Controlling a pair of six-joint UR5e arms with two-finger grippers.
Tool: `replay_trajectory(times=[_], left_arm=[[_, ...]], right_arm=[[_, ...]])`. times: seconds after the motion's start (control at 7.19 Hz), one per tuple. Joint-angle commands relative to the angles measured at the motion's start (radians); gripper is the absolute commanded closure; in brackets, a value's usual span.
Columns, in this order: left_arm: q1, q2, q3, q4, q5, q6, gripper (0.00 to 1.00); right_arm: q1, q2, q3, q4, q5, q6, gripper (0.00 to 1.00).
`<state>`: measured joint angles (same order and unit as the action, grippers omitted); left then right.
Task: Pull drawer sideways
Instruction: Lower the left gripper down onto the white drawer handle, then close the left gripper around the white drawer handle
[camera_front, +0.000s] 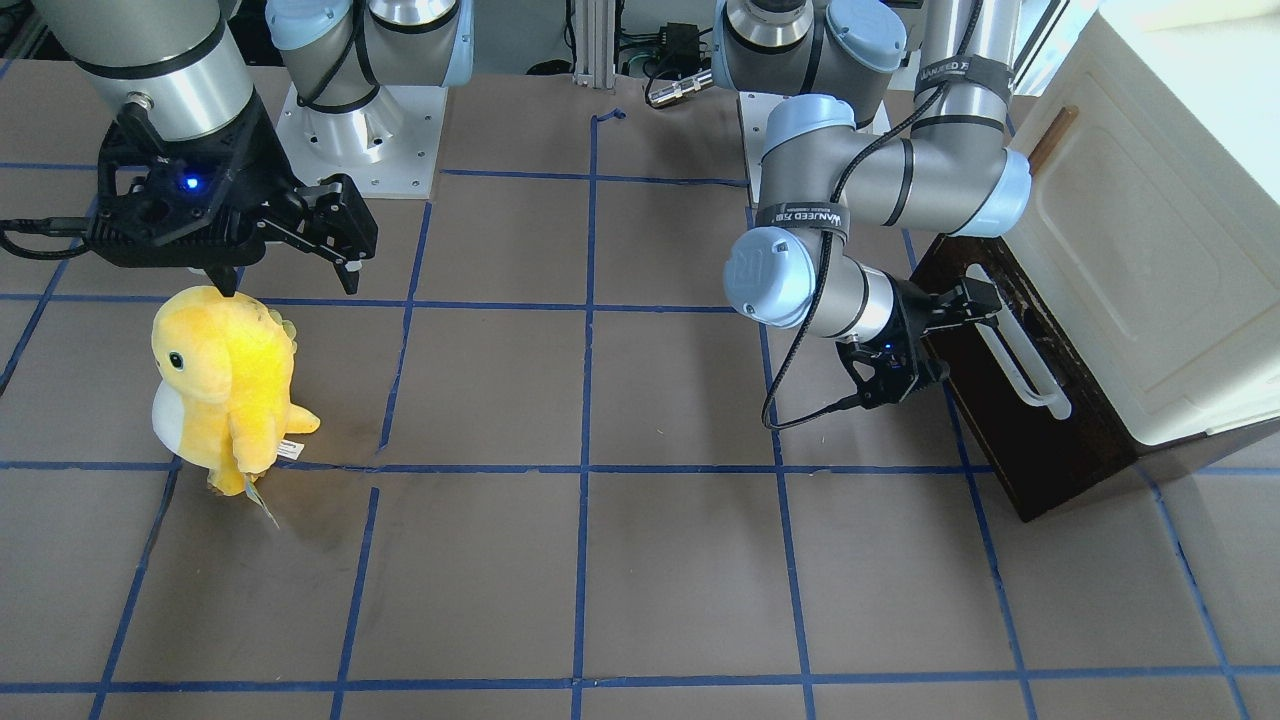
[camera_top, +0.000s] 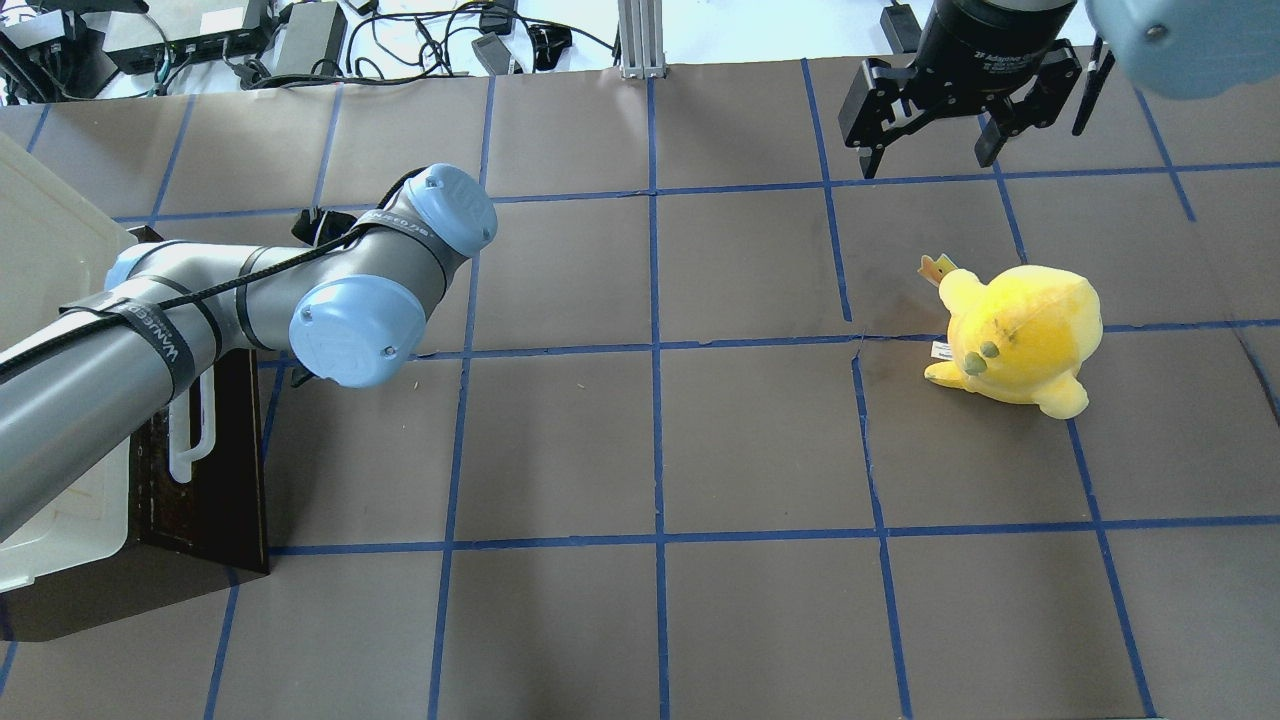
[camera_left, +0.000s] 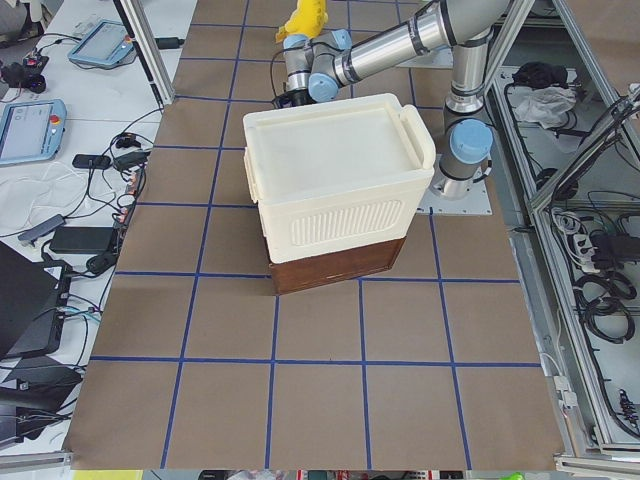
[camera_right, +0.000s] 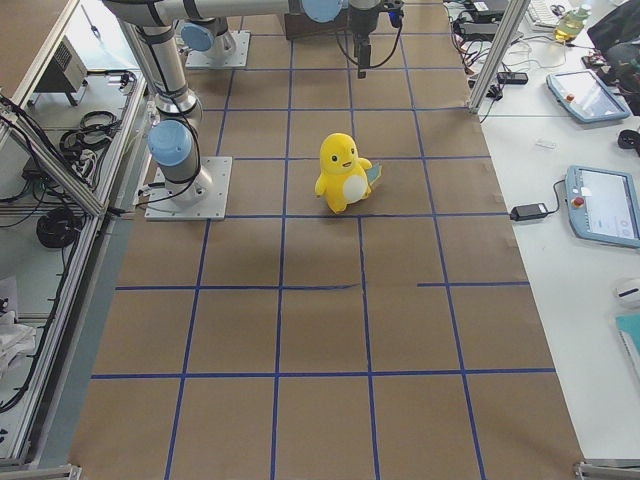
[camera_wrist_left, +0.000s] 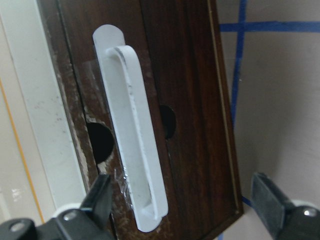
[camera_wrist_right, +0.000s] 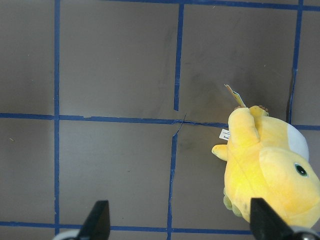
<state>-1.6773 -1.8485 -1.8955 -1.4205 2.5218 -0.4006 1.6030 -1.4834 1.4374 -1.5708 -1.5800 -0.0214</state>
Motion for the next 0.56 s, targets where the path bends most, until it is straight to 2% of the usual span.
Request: replay_trajectory(times=[0.0,0.42], left_arm=[[0.019,-0.026,-0.002,0.0,0.017,0.002,0.0],[0.053,-0.046,-0.008,-0.009,0.052,0.003,0.0]], right_arm=[[0.0,0.0,0.0,0.0,0.0,-0.002,0.0],[0.0,0.0,0.0,0.0,0.0,-0.002,0.0]])
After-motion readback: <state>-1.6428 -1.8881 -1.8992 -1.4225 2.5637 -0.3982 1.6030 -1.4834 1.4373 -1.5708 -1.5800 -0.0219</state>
